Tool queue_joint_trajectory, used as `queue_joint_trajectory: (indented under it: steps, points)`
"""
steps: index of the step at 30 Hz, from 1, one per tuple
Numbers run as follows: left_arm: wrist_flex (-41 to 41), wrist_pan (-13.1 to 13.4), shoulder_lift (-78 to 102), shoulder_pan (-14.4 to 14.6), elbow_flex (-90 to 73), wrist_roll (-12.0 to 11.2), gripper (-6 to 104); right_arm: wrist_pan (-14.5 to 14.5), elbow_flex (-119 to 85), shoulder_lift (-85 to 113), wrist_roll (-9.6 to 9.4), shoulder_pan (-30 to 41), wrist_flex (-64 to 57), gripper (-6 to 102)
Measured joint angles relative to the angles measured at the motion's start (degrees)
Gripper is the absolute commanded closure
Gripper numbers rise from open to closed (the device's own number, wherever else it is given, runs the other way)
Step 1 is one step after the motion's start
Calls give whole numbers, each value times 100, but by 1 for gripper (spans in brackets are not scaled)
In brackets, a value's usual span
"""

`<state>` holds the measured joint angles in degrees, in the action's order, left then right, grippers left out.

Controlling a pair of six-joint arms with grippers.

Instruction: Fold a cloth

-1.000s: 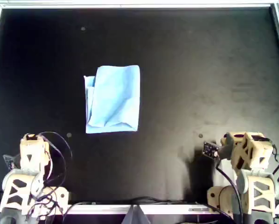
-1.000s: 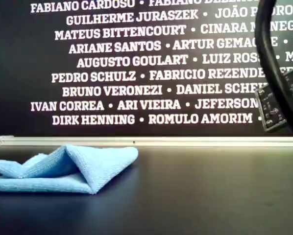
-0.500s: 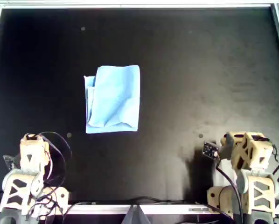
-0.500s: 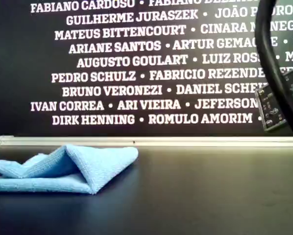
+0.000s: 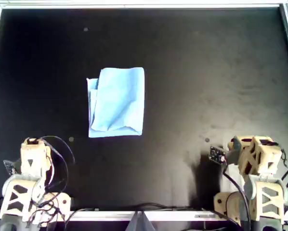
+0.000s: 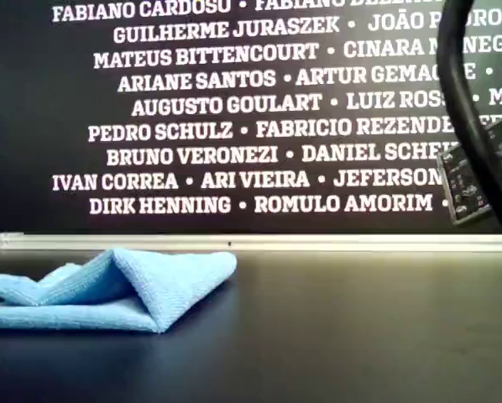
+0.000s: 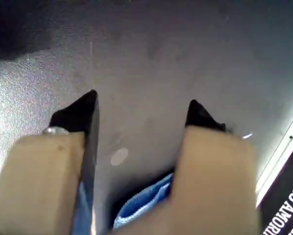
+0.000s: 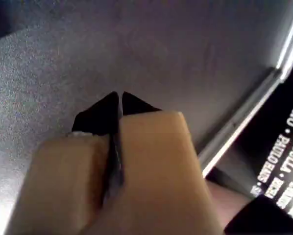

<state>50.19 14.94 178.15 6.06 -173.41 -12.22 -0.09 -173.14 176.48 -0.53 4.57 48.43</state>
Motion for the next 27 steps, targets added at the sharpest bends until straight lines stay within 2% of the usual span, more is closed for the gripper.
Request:
queue_joint_trajectory:
  steps: [14,18,22,27]
  points:
    - [0,-9,0,0,0,0,35,0,0,0,0,0,0,93]
    - [0,-220,0,0,0,88,35,0,0,0,0,0,0,93]
    - [0,-475,0,0,0,290,35,0,0,0,0,0,0,93]
    - [0,-527,0,0,0,360,35,0,0,0,0,0,0,93]
